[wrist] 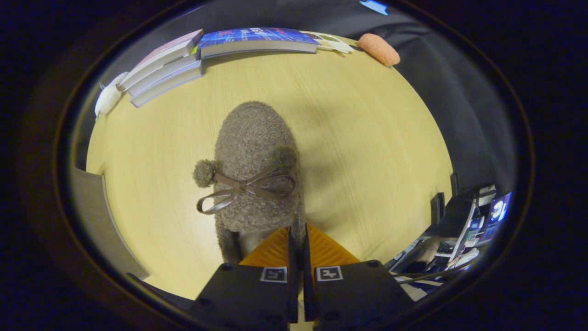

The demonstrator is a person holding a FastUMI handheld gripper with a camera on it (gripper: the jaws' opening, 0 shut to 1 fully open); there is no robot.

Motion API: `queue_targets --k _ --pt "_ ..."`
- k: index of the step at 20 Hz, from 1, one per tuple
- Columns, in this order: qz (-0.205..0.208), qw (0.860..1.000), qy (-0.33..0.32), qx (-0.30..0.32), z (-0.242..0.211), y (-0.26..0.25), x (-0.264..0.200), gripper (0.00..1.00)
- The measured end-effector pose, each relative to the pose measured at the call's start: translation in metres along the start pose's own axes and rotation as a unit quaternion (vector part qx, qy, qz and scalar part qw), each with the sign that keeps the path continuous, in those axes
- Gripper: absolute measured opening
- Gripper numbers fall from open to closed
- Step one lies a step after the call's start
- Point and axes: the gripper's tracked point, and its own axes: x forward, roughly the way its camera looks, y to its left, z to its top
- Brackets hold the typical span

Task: Open the storage box then place both shoes into the box .Put the left shoe in first, then the right shoe, with the right side of both shoes facing outward in a uniform manner.

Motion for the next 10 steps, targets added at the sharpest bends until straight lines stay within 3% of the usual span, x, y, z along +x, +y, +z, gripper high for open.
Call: queue_targets --k 2,10 --pt "-0.006 1.000 -0.010 0.004 0.005 -0.002 -0.013 0.04" --pt "-0.031 0.999 -0.031 -0.008 -0.003 -0.003 -0.006 0.04"
